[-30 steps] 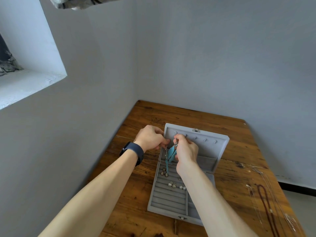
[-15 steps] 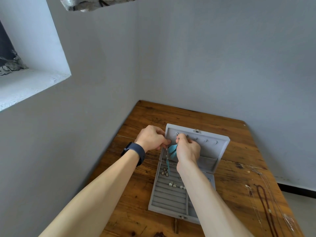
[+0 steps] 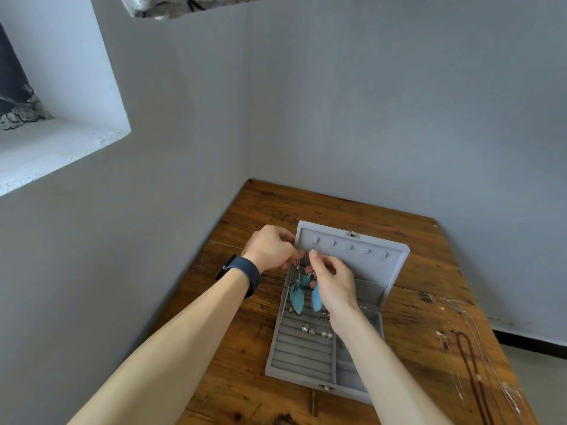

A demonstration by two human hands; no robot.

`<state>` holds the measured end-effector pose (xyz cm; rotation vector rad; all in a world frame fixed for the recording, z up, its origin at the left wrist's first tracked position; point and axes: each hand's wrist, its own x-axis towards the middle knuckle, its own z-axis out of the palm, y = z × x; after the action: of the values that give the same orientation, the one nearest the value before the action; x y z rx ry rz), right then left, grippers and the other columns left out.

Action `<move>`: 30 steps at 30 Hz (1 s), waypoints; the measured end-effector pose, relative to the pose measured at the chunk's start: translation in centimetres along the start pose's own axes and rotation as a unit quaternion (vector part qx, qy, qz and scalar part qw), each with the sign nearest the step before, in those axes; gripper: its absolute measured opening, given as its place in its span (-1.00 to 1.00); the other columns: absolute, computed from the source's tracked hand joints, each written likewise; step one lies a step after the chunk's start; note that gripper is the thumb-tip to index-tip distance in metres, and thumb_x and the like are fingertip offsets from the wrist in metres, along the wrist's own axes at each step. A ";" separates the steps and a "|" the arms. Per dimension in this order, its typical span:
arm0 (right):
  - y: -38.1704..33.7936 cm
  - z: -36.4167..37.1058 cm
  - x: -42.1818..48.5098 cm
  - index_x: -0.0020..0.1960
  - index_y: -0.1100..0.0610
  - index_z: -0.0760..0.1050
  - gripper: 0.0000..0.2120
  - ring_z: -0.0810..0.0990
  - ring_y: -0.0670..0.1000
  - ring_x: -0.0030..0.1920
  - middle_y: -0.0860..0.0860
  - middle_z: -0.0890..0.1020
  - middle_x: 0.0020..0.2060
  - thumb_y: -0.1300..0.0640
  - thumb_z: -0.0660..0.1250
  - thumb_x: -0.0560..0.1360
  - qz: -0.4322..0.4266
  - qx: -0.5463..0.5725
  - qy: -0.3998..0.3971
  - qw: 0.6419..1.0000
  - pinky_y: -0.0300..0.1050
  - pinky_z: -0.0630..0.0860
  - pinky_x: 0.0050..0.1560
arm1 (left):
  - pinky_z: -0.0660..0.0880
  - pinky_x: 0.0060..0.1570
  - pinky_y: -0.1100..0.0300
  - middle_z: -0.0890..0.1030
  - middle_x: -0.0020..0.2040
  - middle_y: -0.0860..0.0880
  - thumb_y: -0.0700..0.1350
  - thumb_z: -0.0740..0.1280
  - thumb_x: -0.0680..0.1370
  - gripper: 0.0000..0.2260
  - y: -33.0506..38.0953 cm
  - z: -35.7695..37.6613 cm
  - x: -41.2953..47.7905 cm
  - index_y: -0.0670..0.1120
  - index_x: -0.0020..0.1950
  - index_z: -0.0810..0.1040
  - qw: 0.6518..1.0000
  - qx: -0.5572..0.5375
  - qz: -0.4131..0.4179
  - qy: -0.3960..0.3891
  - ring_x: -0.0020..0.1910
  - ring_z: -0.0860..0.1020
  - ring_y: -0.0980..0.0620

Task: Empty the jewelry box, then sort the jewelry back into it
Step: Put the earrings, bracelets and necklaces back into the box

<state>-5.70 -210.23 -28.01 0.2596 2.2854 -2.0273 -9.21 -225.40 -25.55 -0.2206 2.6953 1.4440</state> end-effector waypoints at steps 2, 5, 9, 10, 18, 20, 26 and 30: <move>0.3 -1.0 0.0 0.08 -0.02 0.58 -0.82 0.63 -0.10 -0.12 -0.06 0.71 -0.14 -0.09 0.34 0.58 -0.015 -0.023 -0.046 0.999 -0.27 0.48 -0.19 | 0.66 -0.10 0.11 0.71 -0.28 0.10 0.00 0.53 0.45 -0.81 -0.1 0.0 0.0 0.05 0.03 0.65 1.000 -0.004 0.001 0.000 -0.38 0.62 0.14; 0.7 -2.3 0.5 0.11 0.02 0.49 -0.81 0.66 -0.12 -0.05 -0.07 0.73 -0.15 -0.01 0.40 0.55 -0.021 -0.026 -0.048 0.998 -0.24 0.50 -0.11 | 0.67 -0.05 0.06 0.72 -0.27 0.10 0.00 0.54 0.44 -0.80 -0.1 0.1 0.0 0.06 0.03 0.65 1.000 -0.012 -0.001 0.000 -0.33 0.65 0.11; 0.8 -4.4 1.4 0.07 0.02 0.43 -0.82 0.64 -0.09 -0.04 -0.08 0.68 -0.06 0.01 0.40 0.56 -0.086 -0.123 -0.034 0.988 -0.22 0.52 -0.06 | 0.67 -0.06 0.09 0.72 -0.24 0.09 -0.01 0.54 0.45 -0.77 -0.1 0.1 -0.2 0.04 0.07 0.65 1.000 -0.014 0.000 0.000 -0.35 0.63 0.12; 0.7 -5.0 1.5 0.09 0.00 0.44 -0.82 0.62 -0.13 -0.05 -0.11 0.65 -0.03 0.01 0.39 0.56 -0.104 -0.162 -0.028 0.981 -0.26 0.50 -0.11 | 0.66 -0.08 0.11 0.72 -0.23 0.08 -0.02 0.54 0.45 -0.77 -0.1 0.1 -0.2 0.04 0.08 0.65 1.000 -0.016 0.001 0.000 -0.36 0.62 0.13; 2.5 -6.3 2.0 0.06 0.10 0.49 -0.86 0.61 0.03 -0.20 -0.02 0.64 -0.15 0.12 0.40 0.55 -0.443 -0.430 0.068 0.784 -0.10 0.56 -0.26 | 0.66 -0.12 0.15 0.72 -0.22 0.06 -0.03 0.54 0.46 -0.80 -0.1 0.0 -0.3 0.09 0.00 0.57 1.000 -0.018 0.012 -0.003 -0.32 0.64 0.11; 3.3 -6.1 2.4 0.05 0.13 0.51 -0.87 0.60 0.07 -0.23 0.01 0.63 -0.19 0.15 0.41 0.54 -0.486 -0.461 0.106 0.735 -0.06 0.58 -0.26 | 0.67 -0.08 0.09 0.72 -0.21 0.06 -0.03 0.54 0.46 -0.78 -0.2 0.1 -0.3 0.05 0.06 0.61 1.000 -0.020 0.012 -0.006 -0.30 0.65 0.09; 4.2 -5.8 3.0 0.03 0.15 0.55 -0.92 0.57 0.11 -0.21 0.03 0.61 -0.15 0.21 0.40 0.54 -0.521 -0.484 0.153 0.686 0.00 0.51 -0.22 | 0.67 -0.07 0.09 0.72 -0.22 0.07 -0.02 0.54 0.46 -0.75 -0.3 0.0 -0.1 0.05 0.10 0.62 1.000 -0.016 0.009 -0.007 -0.36 0.63 0.13; 4.4 -5.8 3.3 0.01 0.08 0.60 -0.93 0.49 0.12 -0.10 0.05 0.57 0.00 0.14 0.41 0.53 -0.483 -0.495 0.187 0.698 0.02 0.41 -0.20 | 0.67 -0.09 0.12 0.72 -0.23 0.08 -0.01 0.54 0.46 -0.75 -0.4 0.0 -0.1 0.03 0.11 0.64 1.000 -0.014 0.011 -0.005 -0.37 0.61 0.14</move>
<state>-7.81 -203.74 -32.12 -0.8394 3.8307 -0.4064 -9.01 -225.58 -25.83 -0.1864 2.6793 1.4850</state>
